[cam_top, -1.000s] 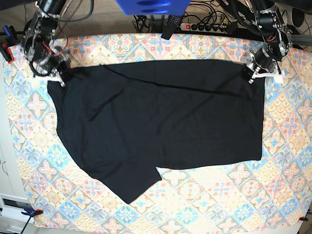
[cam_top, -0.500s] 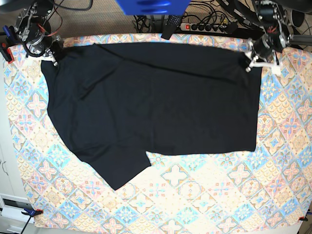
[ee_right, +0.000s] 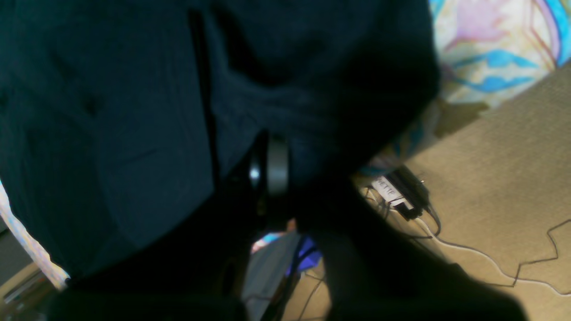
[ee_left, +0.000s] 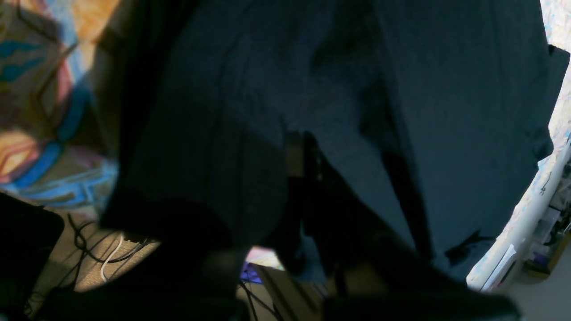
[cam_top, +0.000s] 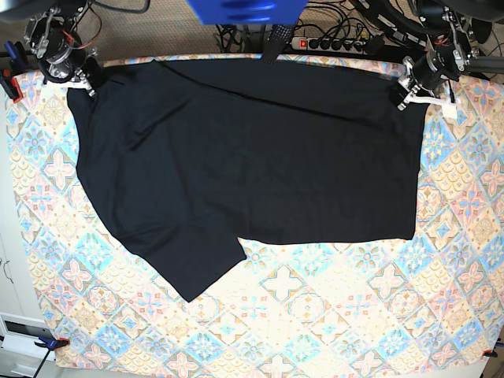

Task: Fold the T-shirt properly
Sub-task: 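Regrip the shirt edge with both grippers and drag it toward the robot, then reach both grippers down to the shirt's side edges near the hem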

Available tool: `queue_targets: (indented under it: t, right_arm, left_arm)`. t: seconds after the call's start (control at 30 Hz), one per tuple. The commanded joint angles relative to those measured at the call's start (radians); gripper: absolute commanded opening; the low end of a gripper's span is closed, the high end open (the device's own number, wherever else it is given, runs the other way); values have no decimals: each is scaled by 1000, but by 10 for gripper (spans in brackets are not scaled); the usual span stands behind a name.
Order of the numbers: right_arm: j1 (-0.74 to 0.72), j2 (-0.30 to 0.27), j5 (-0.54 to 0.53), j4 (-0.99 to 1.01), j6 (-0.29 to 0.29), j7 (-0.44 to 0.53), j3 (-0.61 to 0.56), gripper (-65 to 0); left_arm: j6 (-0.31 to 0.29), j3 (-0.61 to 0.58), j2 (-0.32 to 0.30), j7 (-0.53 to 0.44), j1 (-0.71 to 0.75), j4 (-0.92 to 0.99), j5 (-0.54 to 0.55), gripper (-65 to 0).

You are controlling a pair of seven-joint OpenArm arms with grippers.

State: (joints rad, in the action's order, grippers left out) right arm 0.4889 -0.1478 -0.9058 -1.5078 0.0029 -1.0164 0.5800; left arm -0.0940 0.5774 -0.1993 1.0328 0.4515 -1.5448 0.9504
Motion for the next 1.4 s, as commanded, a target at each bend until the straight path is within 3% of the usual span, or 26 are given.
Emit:
queue_targets:
  t: [0.0,0.13,0.23,0.4,0.5,0.73,1.0,1.23,1.37]
  right_arm:
    - [11,-19,-2,-23,3,17,11,-640]
    - [9,-19,-2,-29,3,17,8,-635]
    - [12,-19,-2,-30,3,17,8,-581]
    - [46,-19,-2,-32,3,17,13,-462]
    - [57,-19,-2,-47,3,17,13,-403]
    - [95,-19,-2,-121,3,17,21,-325]
    - [112,-17,0,-207,3,-15,154,-324]
    - [112,-23,0,-342,3,-29,180,-324]
    - [37,-57,0,-368,3,-31,177,-322]
  left_arm:
    - [-2,6,-16,-16,3,-16,9,-650]
    - [-2,6,-16,-12,8,-16,9,-650]
    - [-2,6,-16,10,8,-16,9,-641]
    - [4,6,-16,40,8,-18,11,-463]
    - [4,6,-16,65,22,-21,14,-393]
    - [1,63,-16,74,74,-23,14,-380]
    - [-2,232,-16,168,71,-59,15,-386]
    - [-2,246,-18,171,-40,-233,-1,-387]
    - [-2,218,-67,169,-173,-207,-80,-387]
